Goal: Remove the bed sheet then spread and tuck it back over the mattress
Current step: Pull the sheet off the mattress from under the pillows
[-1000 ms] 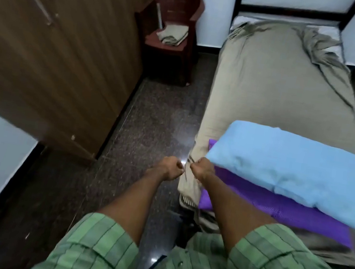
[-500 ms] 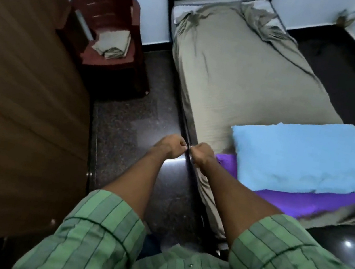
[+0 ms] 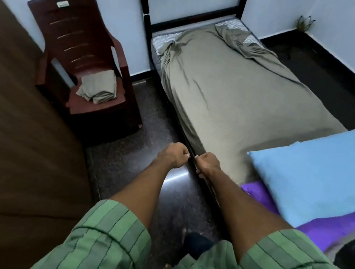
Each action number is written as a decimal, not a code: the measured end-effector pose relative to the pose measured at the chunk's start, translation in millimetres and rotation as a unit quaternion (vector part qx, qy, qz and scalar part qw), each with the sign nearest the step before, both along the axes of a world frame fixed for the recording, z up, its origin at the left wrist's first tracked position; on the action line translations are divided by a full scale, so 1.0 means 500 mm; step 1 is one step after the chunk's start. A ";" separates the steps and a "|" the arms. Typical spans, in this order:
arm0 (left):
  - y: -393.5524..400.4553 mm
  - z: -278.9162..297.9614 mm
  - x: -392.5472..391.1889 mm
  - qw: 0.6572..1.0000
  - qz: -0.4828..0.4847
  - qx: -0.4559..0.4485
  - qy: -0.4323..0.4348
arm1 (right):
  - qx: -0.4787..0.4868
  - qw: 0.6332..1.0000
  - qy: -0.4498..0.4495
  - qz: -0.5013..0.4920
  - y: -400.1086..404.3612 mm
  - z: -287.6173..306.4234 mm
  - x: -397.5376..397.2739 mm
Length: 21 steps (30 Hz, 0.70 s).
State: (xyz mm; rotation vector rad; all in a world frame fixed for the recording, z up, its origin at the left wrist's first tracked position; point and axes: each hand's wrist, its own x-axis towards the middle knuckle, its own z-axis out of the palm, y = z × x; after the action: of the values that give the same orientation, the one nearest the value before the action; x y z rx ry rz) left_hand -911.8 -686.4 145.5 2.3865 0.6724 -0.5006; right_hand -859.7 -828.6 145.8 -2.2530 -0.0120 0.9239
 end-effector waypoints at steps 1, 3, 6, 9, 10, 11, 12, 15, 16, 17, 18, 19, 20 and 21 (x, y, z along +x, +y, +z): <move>0.028 -0.001 0.022 1.000 -0.006 -0.004 0.001 | -0.003 1.000 0.004 -0.011 0.027 -0.006 0.018; 0.082 -0.007 0.069 1.000 -0.019 -0.009 -0.001 | -0.006 1.000 0.005 -0.026 0.078 -0.024 0.059; 0.187 -0.017 0.147 1.000 -0.010 -0.013 -0.016 | 0.002 1.000 0.016 -0.013 0.190 -0.054 0.141; 0.303 -0.041 0.227 1.000 0.020 -0.011 -0.020 | -0.002 1.000 0.012 0.024 0.310 -0.073 0.252; 0.340 -0.048 0.253 0.999 0.027 -0.014 -0.016 | -0.009 0.999 0.009 0.031 0.350 -0.078 0.293; 0.377 -0.056 0.281 0.999 0.030 -0.021 -0.012 | -0.015 0.999 0.001 0.032 0.391 -0.085 0.336; 0.413 -0.061 0.312 0.999 0.033 -0.028 -0.008 | -0.021 0.999 -0.004 0.029 0.430 -0.092 0.381; 0.503 -0.071 0.401 0.996 0.068 -0.048 -0.032 | -0.031 0.999 -0.008 0.009 0.536 -0.111 0.499; 0.528 -0.083 0.428 0.994 0.083 -0.057 -0.037 | -0.034 0.999 -0.006 0.007 0.569 -0.117 0.531; 0.551 -0.097 0.451 0.993 0.094 -0.066 -0.034 | -0.035 0.999 0.002 0.005 0.598 -0.113 0.555; 0.569 -0.111 0.469 0.992 0.097 -0.072 -0.027 | -0.033 0.999 0.008 -0.002 0.623 -0.116 0.575; 0.591 -0.131 0.496 0.992 0.093 -0.079 -0.018 | -0.028 0.999 0.014 -0.013 0.650 -0.128 0.600; 0.611 -0.152 0.526 0.993 0.088 -0.084 -0.009 | -0.020 0.999 0.022 -0.027 0.675 -0.143 0.624; 0.630 -0.169 0.561 0.993 0.078 -0.090 -0.005 | -0.017 0.998 0.037 -0.040 0.699 -0.160 0.645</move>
State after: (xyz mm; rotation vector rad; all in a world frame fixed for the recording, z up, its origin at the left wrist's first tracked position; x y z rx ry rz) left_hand -631.5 -371.6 60.8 2.1477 0.7702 -0.4622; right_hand -537.2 -479.2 66.0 -2.2322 0.1277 0.9695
